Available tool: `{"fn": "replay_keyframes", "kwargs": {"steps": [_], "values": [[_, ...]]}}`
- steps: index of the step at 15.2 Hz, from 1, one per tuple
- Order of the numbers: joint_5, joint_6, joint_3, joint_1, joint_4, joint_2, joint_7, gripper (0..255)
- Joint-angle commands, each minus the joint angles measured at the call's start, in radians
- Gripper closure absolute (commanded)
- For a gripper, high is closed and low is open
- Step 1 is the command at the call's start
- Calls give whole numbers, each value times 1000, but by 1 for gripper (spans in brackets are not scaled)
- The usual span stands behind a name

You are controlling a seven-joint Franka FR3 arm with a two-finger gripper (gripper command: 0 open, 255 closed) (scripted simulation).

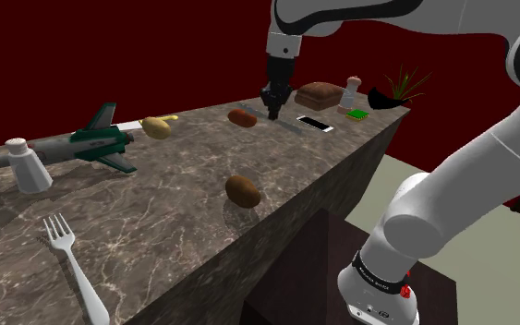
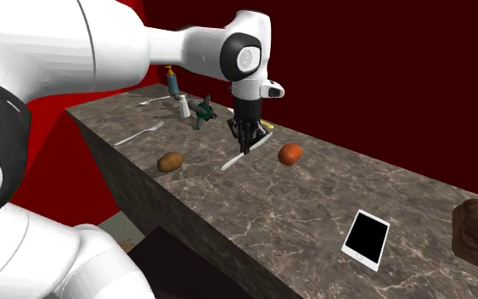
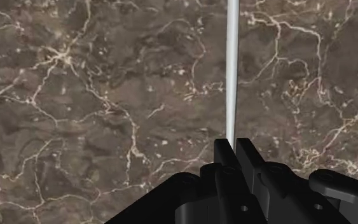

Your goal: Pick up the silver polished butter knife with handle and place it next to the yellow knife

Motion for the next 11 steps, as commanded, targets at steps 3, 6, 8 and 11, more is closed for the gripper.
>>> {"fn": "replay_keyframes", "kwargs": {"steps": [3, 6, 8, 11], "values": [[16, -6, 38, 25, 134, 129, 58, 255], [20, -17, 64, 42, 246, 229, 100, 255], [20, -29, 79, 55, 329, 299, 128, 255], [15, -57, 99, 74, 467, 409, 168, 255]]}}
